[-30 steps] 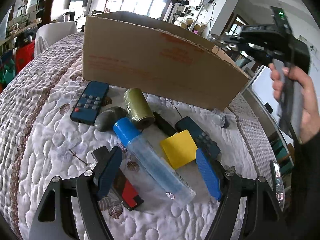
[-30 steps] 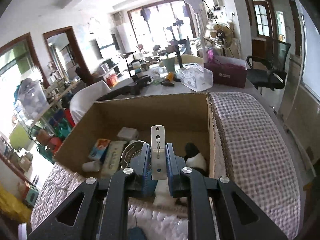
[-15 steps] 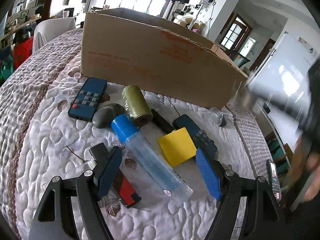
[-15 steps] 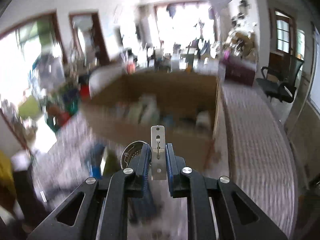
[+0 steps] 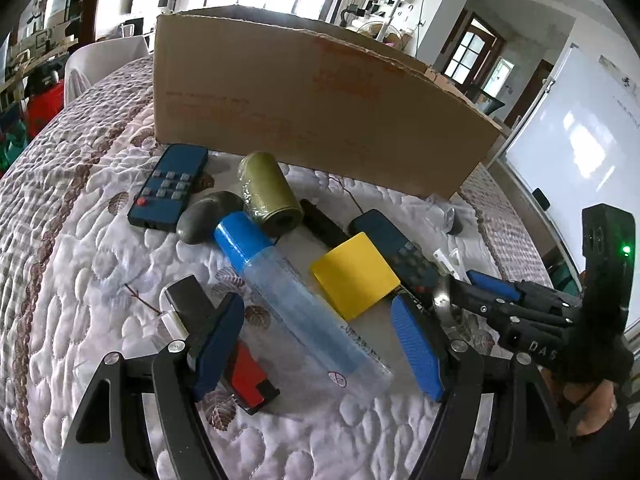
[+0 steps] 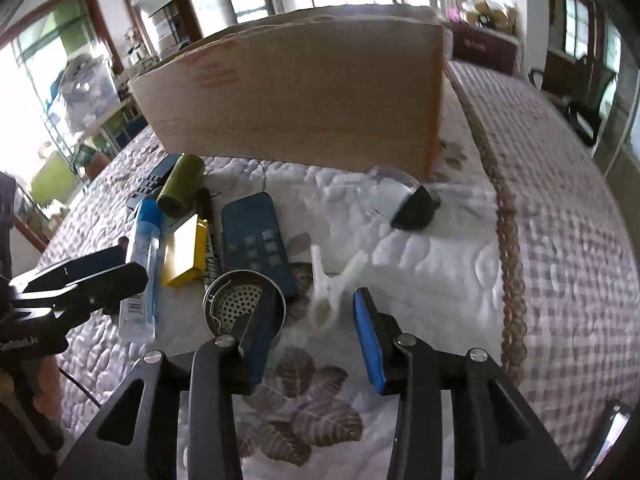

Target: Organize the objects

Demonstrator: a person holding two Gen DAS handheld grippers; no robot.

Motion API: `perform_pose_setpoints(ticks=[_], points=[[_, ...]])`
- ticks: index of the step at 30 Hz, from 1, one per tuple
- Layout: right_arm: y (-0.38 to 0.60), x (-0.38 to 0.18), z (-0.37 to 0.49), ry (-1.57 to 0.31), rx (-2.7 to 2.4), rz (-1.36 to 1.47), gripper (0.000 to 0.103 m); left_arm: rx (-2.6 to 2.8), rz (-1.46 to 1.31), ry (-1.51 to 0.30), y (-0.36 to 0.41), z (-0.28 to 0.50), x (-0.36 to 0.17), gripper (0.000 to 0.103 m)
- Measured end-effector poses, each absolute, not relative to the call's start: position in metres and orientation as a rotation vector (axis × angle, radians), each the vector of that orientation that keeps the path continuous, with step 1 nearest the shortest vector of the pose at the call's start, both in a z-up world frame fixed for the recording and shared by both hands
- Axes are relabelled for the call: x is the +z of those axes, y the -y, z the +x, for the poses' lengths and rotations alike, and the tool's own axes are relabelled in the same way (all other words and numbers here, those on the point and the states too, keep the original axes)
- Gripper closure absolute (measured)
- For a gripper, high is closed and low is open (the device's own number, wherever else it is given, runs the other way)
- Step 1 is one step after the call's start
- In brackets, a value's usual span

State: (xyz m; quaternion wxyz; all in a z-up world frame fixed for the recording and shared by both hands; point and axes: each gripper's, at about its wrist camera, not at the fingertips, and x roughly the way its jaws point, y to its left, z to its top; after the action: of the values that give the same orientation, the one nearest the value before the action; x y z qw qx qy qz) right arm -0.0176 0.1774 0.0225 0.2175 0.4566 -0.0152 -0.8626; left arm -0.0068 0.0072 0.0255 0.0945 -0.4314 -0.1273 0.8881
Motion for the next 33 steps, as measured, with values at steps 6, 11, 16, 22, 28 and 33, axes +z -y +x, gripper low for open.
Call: perform_pose_setpoints(ticks=[6,11,16,22,28,33], points=[[-0.178,0.024,-0.018,0.003,-2.403,1.232,0.000,2.610,-1.297,0.393,-0.007,-0.008,0.023,0.027],[-0.176,0.021,-0.037,0.135,-2.350,1.251,0.000,2.610,-1.297,0.381,-0.008,-0.007,0.023,0.027],[-0.193,0.021,-0.044,0.317,-2.269,1.317,0.000,2.601,-1.301,0.387,-0.009,-0.008,0.023,0.027],[-0.206,0.019,-0.050,0.344,-2.356,1.324,0.000,2.567,-1.311,0.398,-0.012,-0.007,0.021,0.027],[-0.162,0.026,-0.044,0.012,-2.461,1.253,0.000,2.571,-1.316,0.396,-0.011,-0.008,0.020,0.027],[-0.141,0.025,-0.032,-0.260,-2.488,1.201,0.000,2.563,-1.321,0.393,-0.012,-0.008,0.020,0.027]])
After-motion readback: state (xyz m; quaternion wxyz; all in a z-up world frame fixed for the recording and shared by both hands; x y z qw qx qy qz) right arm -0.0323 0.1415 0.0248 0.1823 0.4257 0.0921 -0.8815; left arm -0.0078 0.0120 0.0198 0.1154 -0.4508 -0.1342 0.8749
